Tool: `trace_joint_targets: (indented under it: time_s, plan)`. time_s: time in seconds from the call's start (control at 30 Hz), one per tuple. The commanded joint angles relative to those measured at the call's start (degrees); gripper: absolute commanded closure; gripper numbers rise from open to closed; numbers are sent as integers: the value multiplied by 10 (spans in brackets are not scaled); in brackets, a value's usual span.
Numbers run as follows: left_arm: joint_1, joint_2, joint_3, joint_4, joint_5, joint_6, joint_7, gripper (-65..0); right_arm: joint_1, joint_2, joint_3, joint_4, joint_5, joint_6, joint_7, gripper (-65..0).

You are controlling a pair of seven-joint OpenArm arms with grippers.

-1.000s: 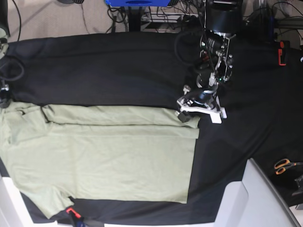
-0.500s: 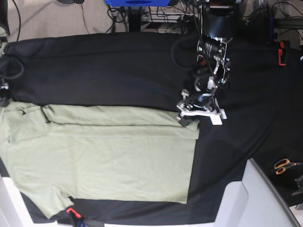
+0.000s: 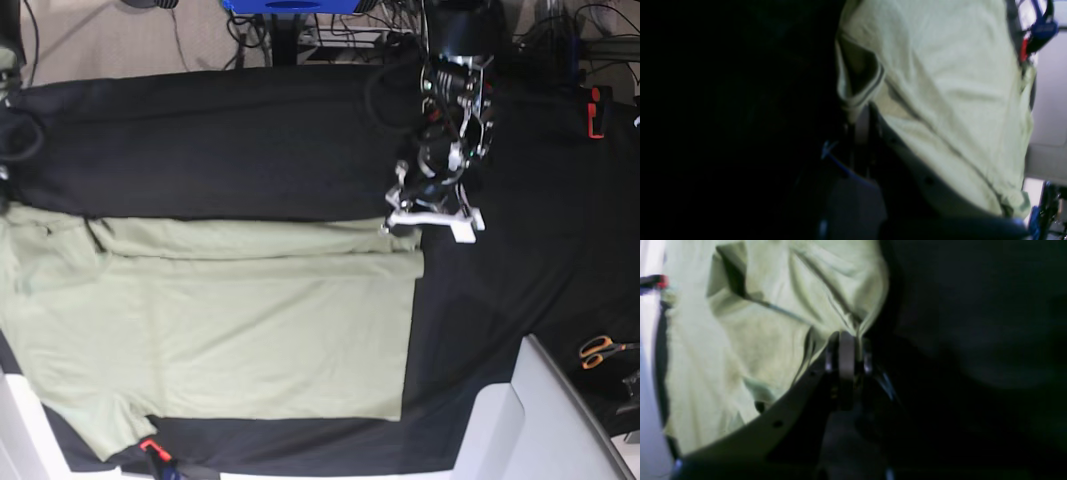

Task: Fold the T-shirt properly
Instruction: 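Pull the folded edge back toward the robot base with the left gripper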

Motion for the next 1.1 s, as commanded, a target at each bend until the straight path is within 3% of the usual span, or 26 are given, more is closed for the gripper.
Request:
trace_joint_targets:
  time_s: [0.0,0.27,0.43,0.67,0.9,1.07]
  plan:
    - [9,-2,-2,25,3,6,11,0,4,19,2,33,10,5,3,0]
    - [97,-3,-1,148,4,6,40,0,-32,18,3,129,13,5,-87,0]
    - [155,-14,-2,209,6,6,61,0,-63,-1,7,173,13,5,-121,0]
    - [236,-35,-3,269,6,6,61,0,-133,-69,8,308,13,40,-173,0]
    - [285,-52,-3,299,7,6,61,0,-193,-132,8,431,13,42,-214,0]
    - [306,-66,-7,302,7,6,61,0,-224,-158,9,483,13,42,-219,0]
